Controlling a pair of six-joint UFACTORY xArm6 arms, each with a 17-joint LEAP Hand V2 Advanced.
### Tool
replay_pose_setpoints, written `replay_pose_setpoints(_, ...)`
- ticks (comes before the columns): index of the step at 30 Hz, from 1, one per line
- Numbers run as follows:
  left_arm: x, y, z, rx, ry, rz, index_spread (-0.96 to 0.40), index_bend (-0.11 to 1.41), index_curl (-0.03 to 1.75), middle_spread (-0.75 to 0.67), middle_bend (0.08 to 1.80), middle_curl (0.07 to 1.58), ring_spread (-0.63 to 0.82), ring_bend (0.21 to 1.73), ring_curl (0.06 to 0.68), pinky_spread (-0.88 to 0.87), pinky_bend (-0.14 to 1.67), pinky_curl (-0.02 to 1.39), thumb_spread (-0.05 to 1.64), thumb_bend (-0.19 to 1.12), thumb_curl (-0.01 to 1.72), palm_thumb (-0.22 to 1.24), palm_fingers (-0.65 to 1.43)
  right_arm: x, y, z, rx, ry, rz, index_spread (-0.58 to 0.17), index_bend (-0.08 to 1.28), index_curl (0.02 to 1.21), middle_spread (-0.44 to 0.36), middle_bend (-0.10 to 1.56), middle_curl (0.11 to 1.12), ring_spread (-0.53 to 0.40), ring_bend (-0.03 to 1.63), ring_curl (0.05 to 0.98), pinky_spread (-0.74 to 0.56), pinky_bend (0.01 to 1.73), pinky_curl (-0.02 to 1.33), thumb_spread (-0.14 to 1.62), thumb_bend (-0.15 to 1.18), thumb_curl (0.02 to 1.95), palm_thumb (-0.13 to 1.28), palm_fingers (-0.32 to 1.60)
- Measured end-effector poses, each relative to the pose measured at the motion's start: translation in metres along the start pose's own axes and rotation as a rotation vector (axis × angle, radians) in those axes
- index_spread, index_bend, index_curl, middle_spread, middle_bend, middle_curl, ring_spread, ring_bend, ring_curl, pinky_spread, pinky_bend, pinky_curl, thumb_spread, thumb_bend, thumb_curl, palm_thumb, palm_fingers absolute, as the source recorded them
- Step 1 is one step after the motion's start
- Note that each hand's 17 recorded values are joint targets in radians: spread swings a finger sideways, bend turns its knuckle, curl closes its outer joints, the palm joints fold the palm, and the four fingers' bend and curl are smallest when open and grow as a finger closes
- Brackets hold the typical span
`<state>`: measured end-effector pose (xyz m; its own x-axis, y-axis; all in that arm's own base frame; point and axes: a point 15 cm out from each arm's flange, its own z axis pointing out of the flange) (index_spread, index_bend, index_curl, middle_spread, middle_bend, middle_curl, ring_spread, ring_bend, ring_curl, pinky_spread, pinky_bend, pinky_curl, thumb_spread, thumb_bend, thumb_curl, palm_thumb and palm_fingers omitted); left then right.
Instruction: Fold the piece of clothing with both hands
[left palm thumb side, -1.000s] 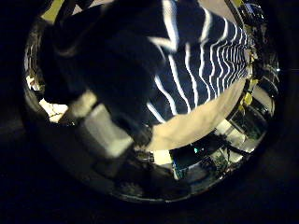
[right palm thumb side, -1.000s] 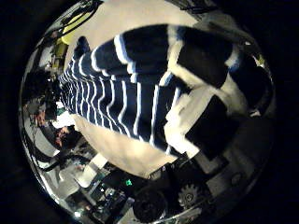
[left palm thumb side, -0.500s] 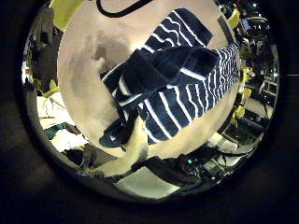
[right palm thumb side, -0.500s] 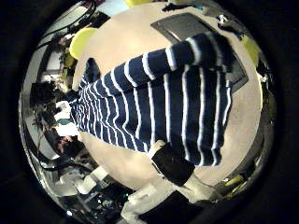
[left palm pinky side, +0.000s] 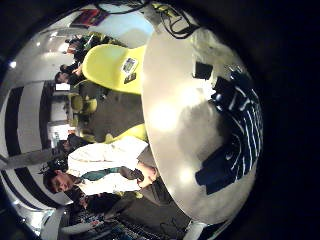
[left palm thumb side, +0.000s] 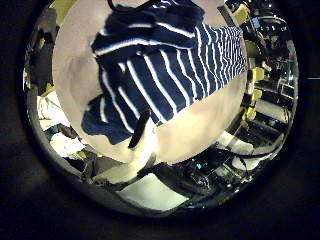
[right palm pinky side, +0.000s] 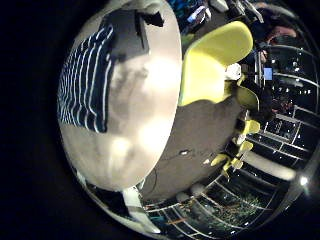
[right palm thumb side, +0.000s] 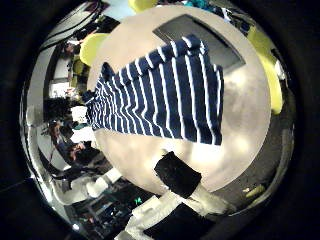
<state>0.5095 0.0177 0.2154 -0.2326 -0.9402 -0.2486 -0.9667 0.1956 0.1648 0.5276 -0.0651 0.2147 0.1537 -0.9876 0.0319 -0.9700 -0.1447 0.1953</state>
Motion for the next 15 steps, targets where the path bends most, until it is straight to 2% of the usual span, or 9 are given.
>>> replay_pose_setpoints(5, 0.006, 0.014, 0.016, -0.034, 0.011, 0.010, -0.05, 0.18, 0.50, 0.10, 0.20, 0.49, 0.00, 0.84, 0.315, 0.00, 0.52, 0.56, 1.11, -0.02, 0.30, 0.32, 0.13, -0.005, 0.012, 0.033, -0.077, -0.005, -0.014, -0.382, 0.16, 0.35, -0.171, 0.29, 0.37, 0.080, 0.53, 0.333, 0.44, 0.44, 0.44, 1.16, -0.02, 0.33, 0.45, 0.11)
replay_pose_setpoints(13, 0.009, 0.023, 0.018, -0.019, 0.013, 0.016, -0.05, 0.17, 0.46, 0.09, 0.19, 0.46, 0.02, 0.81, 0.298, 0.03, 0.48, 0.53, 1.11, -0.02, 0.30, 0.31, 0.15, -0.013, 0.018, 0.070, -0.159, 0.001, -0.045, -0.383, 0.16, 0.33, -0.130, 0.27, 0.37, 0.049, 0.53, 0.313, 0.41, 0.42, 0.40, 1.11, -0.02, 0.33, 0.48, 0.21)
replay_pose_setpoints(15, 0.009, 0.025, 0.015, -0.017, 0.013, 0.015, -0.05, 0.17, 0.45, 0.09, 0.19, 0.45, 0.02, 0.81, 0.297, 0.03, 0.47, 0.52, 1.11, -0.02, 0.30, 0.31, 0.15, -0.012, 0.018, 0.073, -0.166, 0.013, -0.051, -0.382, 0.15, 0.32, -0.148, 0.29, 0.37, 0.018, 0.57, 0.318, 0.40, 0.42, 0.39, 1.10, -0.02, 0.33, 0.49, 0.28)
